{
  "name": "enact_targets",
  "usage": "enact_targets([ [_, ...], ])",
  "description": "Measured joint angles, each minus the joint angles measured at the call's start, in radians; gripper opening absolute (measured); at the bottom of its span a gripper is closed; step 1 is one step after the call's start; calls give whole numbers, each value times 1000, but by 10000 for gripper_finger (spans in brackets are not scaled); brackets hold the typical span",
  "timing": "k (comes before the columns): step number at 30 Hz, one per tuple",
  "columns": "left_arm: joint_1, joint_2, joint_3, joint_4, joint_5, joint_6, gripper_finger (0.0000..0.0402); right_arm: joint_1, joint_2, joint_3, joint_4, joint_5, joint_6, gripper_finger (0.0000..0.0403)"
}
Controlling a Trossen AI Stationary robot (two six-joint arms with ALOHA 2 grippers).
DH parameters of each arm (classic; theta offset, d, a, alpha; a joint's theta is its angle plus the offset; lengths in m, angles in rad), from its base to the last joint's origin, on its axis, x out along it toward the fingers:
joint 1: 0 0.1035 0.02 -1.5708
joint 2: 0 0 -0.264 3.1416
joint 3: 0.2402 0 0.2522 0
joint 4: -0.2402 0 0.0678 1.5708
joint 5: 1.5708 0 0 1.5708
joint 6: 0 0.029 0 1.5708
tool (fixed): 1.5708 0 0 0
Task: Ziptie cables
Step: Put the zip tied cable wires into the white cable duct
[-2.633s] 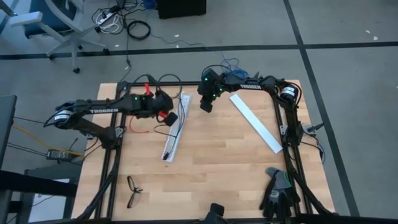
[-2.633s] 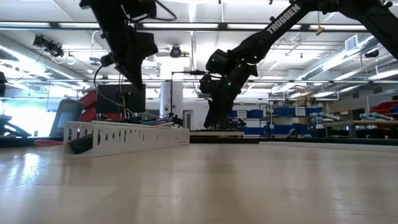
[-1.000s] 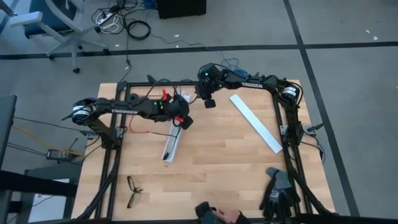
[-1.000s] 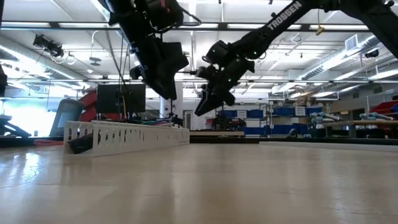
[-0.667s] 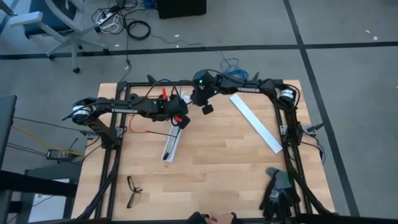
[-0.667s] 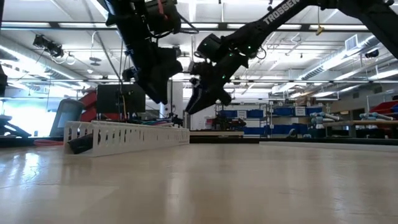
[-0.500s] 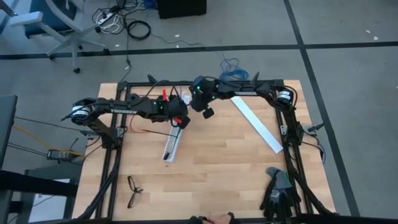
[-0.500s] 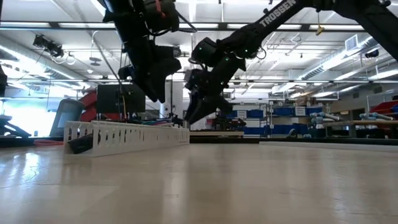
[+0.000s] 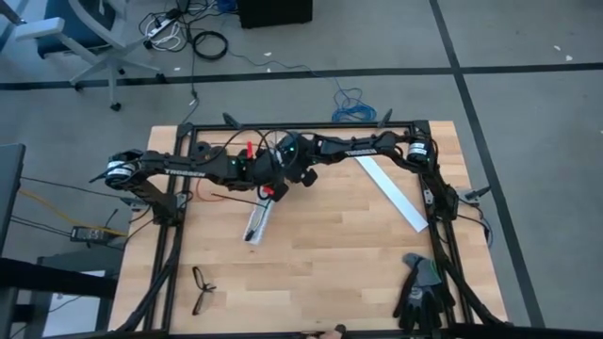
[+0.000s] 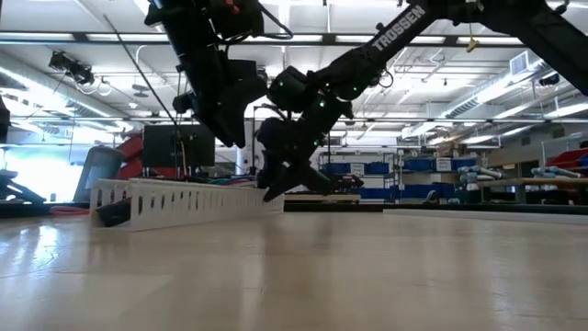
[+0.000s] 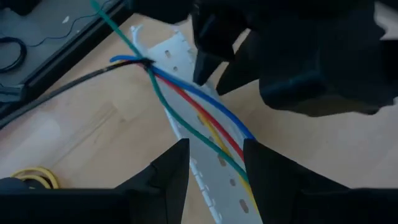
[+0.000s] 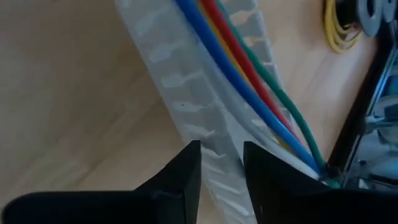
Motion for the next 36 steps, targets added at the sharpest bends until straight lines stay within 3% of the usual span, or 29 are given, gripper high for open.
enact_targets([
  [5, -14, 0, 0, -11, 0, -2, 161, 28, -22, 0, -93, 66, 79, 39],
  [8, -17, 0, 0, -37, -9, 2, 161, 51, -47, -2, -181, 55, 209, 8],
  [12, -17, -1, 0, -71, -25, 22, 161, 96, -83, -4, -304, -31, 359, 21],
  [26, -69, -79, 0, -71, -57, 45, 161, 234, -222, -4, -338, -46, 683, 32],
  [36, -102, -79, 0, -48, -57, 41, 161, 238, -224, -24, -378, -118, 791, 104],
])
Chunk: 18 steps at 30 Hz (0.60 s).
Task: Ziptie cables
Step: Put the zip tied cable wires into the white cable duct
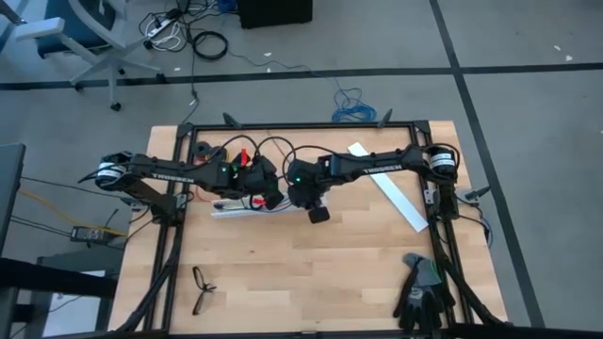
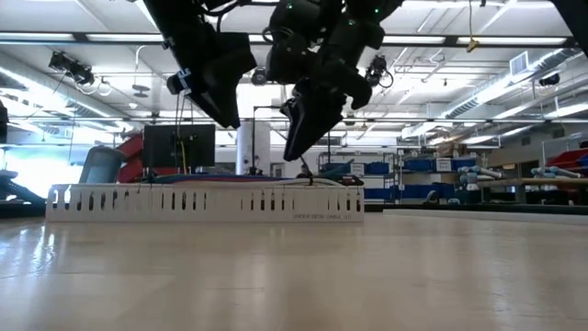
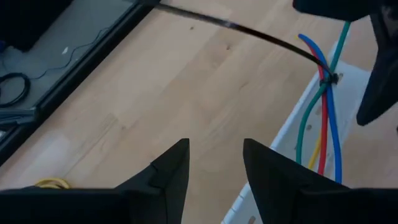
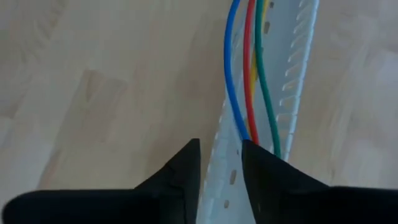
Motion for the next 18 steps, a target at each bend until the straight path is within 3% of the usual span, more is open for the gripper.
enact_targets([
  [4, -6, 0, 0, 3, 0, 4, 161, -28, -4, 0, -73, 18, 13, 123],
  [10, -23, 23, 0, 71, 0, 63, 161, -121, -46, 0, -243, 42, 41, 118],
  [18, -24, 73, -28, 244, 56, 211, 161, -257, -137, -79, -286, -60, 0, 110],
])
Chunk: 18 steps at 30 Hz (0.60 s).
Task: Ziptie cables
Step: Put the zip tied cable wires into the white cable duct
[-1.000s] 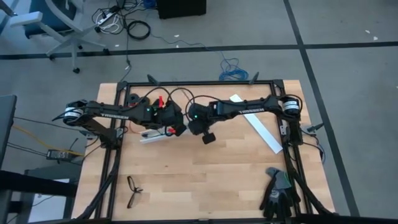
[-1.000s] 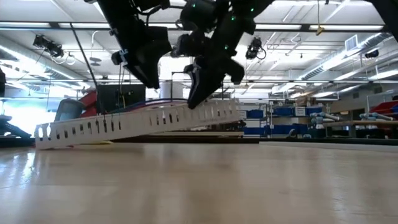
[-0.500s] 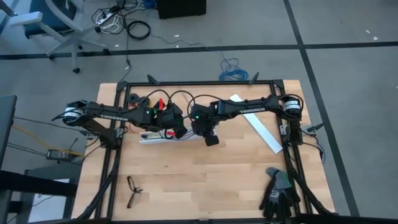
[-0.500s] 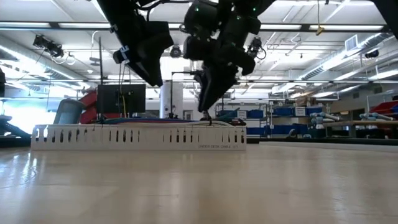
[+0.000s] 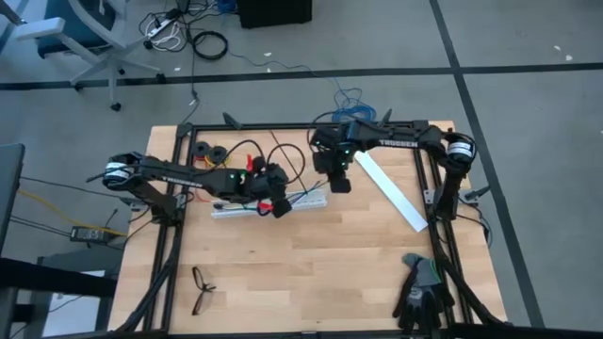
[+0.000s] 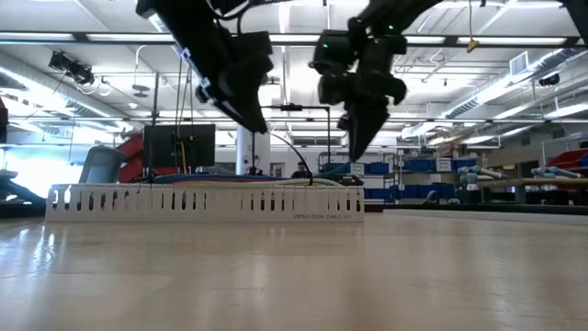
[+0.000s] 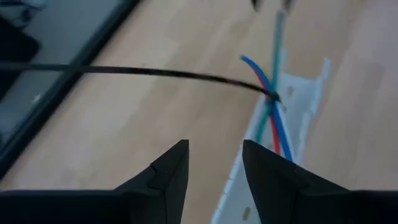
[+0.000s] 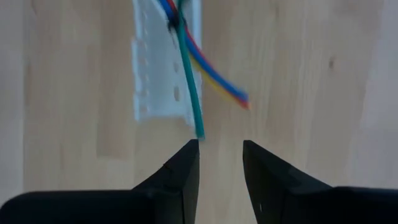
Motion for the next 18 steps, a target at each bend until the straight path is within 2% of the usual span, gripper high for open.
enact_targets([
  [6, 36, 22, -106, 118, 91, 46, 161, -91, -124, -188, 104, -69, -12, 110],
  [11, 86, 22, -187, 224, 357, 112, 161, -128, -200, -345, 281, -165, 29, 110],
  [16, 112, 20, -192, 263, 391, 112, 161, -75, -174, -381, 438, -176, -5, 110],
  [18, 113, 18, -193, 277, 402, 113, 161, -55, -172, -381, 495, -151, -22, 110],
])
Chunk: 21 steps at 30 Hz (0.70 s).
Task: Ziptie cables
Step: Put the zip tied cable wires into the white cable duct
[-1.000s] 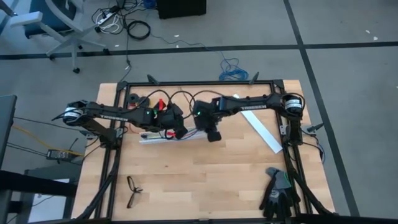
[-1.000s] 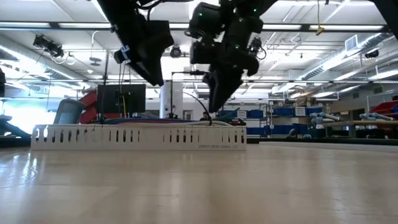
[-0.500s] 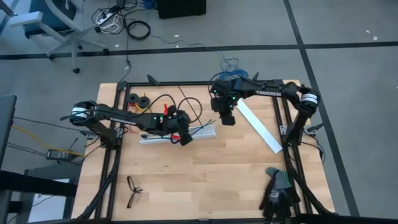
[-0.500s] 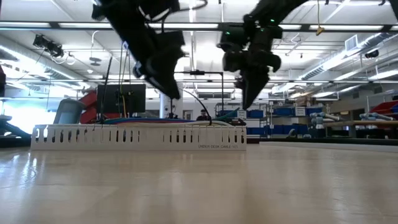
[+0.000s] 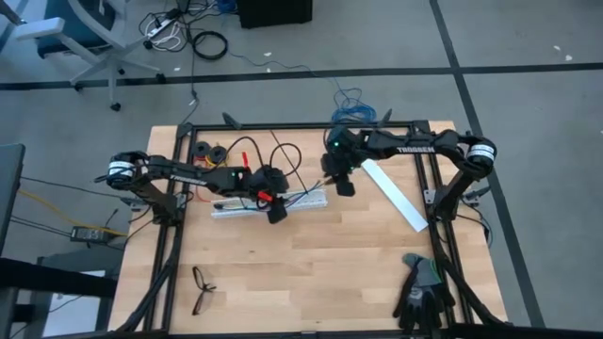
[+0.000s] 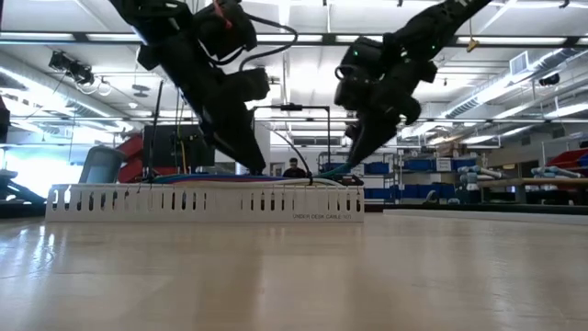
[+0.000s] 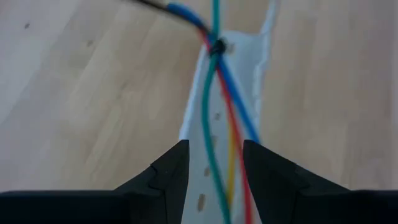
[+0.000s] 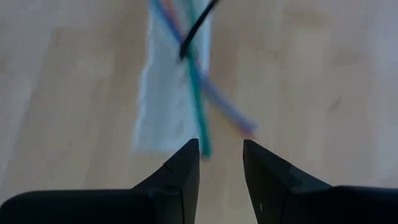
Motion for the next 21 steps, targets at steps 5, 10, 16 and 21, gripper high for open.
enact_targets([
  [5, -1, 0, 3, 9, 47, -2, 161, 19, -3, 0, 144, 37, -10, 110],
  [10, -2, -1, 3, 8, 53, -6, 161, 35, 40, 0, 149, -47, -27, 110],
  [16, -2, -1, 4, 1, 52, -4, 161, 84, 103, 0, 153, -31, -86, 110],
  [21, -2, -1, 4, 0, 52, -4, 161, 104, 114, 0, 184, 44, -118, 110],
])
